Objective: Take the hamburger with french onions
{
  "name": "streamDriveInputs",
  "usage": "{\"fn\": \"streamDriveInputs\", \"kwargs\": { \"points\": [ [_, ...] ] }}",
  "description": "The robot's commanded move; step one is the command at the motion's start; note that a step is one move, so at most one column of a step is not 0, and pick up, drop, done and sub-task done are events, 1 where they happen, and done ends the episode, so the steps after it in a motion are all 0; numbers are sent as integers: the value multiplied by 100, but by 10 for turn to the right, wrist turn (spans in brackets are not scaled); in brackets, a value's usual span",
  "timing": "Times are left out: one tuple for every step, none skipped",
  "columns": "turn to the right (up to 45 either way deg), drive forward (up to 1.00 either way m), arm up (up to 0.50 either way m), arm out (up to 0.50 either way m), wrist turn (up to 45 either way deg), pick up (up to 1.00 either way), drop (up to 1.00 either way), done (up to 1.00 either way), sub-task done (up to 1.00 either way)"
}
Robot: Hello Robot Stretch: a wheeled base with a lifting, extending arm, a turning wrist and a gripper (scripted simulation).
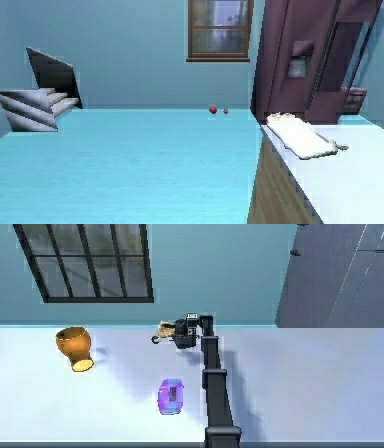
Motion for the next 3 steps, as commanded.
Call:
{"fn": "streamDriveInputs", "kwargs": {
  "points": [
    [0,0,0,0,0,100,0,0,0],
    [0,0,10,0,0,0,0,0,0],
    [0,0,0,0,0,0,0,100,0]
  ]
}}
